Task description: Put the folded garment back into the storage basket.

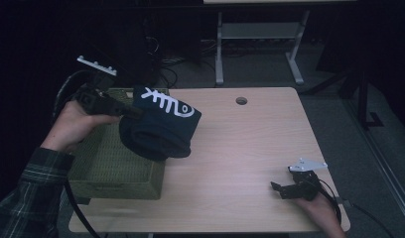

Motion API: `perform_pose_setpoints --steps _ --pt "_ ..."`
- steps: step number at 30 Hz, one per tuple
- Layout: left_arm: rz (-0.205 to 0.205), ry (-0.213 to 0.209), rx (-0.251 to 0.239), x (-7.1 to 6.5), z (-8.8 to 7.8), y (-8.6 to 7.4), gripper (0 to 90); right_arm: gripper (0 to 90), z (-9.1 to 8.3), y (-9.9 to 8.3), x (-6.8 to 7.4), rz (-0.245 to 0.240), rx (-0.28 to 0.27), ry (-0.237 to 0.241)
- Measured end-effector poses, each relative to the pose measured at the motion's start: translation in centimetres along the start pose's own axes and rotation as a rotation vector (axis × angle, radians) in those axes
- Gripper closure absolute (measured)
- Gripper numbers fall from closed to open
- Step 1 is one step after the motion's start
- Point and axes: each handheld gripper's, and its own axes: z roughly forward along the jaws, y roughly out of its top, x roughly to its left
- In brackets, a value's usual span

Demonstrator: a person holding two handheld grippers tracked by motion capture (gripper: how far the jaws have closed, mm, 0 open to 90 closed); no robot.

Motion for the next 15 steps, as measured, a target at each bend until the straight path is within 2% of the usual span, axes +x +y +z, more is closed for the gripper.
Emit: perform_pose_setpoints --steps 15 --pt "-0.063 0.065 -0.057 1.7 -4.9 -2.6 77.3 9.2 0.0 0.0 -0.1 0.0 0.0 -0.006"
